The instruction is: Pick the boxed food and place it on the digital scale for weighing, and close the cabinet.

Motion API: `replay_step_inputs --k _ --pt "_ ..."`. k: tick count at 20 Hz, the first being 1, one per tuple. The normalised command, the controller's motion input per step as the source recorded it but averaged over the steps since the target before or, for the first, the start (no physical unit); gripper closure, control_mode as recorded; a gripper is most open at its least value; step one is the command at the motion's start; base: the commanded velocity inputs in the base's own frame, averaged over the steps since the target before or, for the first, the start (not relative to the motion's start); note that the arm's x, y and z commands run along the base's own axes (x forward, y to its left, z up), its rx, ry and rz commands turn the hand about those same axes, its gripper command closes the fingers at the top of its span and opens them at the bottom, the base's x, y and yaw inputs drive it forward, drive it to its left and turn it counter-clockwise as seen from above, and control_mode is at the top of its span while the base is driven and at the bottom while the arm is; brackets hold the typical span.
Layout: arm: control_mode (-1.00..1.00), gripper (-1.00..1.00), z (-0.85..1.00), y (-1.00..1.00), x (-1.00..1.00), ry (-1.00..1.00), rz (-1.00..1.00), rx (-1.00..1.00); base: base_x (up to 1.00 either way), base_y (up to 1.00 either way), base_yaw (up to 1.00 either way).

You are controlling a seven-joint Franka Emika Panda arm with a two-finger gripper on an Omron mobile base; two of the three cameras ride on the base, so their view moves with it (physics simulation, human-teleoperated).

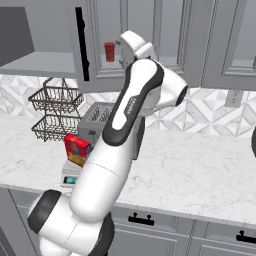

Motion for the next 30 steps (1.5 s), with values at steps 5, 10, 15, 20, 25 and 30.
replay_step_inputs --k 5,10,15,20,25,30 --pt "-1.0 -1.0 -0.08 0.67 1.0 0.0 -0.26 -0.15 0.0 0.0 0.0" --pt "-1.0 -1.0 -0.25 0.35 1.0 0.0 -0.25 -0.1 0.0 0.0 0.0" --pt "-1.0 -1.0 -0.38 0.11 1.0 -0.02 -0.17 -0.05 0.0 0.0 0.0" --pt "-1.0 -1.0 0.1 0.0 -0.22 -0.09 -0.04 0.01 0.0 0.0 0.0" --pt "-1.0 -1.0 0.12 0.0 -1.0 -0.16 -0.02 0.04 0.0 0.0 0.0" --pt "-1.0 -1.0 0.12 0.12 -1.0 -0.07 -0.01 0.08 0.0 0.0 0.0"
